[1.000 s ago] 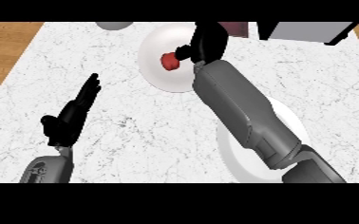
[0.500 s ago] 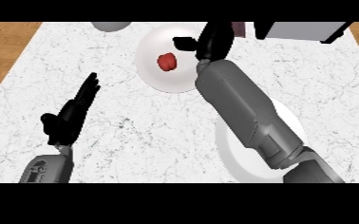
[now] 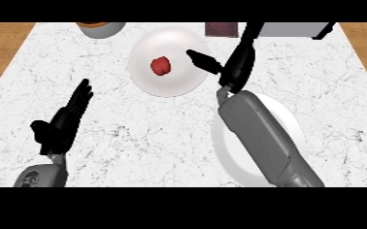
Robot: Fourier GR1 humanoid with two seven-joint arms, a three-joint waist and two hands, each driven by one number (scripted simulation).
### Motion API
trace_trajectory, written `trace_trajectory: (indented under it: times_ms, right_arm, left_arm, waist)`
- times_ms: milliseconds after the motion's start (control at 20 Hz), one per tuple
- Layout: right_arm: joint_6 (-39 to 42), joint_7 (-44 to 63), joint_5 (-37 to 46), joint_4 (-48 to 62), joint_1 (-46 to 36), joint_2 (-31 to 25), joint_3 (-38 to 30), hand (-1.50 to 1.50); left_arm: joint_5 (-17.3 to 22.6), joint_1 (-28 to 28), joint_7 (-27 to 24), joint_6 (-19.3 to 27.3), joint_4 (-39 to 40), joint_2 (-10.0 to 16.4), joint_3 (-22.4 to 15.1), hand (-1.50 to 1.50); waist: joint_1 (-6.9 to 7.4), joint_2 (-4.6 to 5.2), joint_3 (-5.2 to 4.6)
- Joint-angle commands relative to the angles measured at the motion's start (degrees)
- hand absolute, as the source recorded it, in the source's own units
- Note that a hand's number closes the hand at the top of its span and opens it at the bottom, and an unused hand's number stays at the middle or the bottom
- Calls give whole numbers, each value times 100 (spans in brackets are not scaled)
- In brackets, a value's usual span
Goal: Pick the bell pepper from the plate and place it in the plate
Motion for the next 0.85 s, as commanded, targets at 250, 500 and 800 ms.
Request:
trace_trajectory:
  times_ms: [250, 500, 800]
  right_arm:
    - [1170, -2149, -1181, -1611, 2208, -481, -12, -150]
    - [1656, -2976, -1437, -1579, 2836, -459, -302, -150]
    - [1819, -3591, -1310, -1158, 2865, -303, -792, -150]
  left_arm:
    - [-46, 409, 96, 20, -405, -16, 3, 0]
    - [-93, -26, 73, 101, -65, -94, 87, 0]
    - [-182, 465, -422, -154, -2, -27, 143, 0]
  waist:
    - [-108, -37, -6]
    - [-125, -35, -10]
    - [-100, -36, -11]
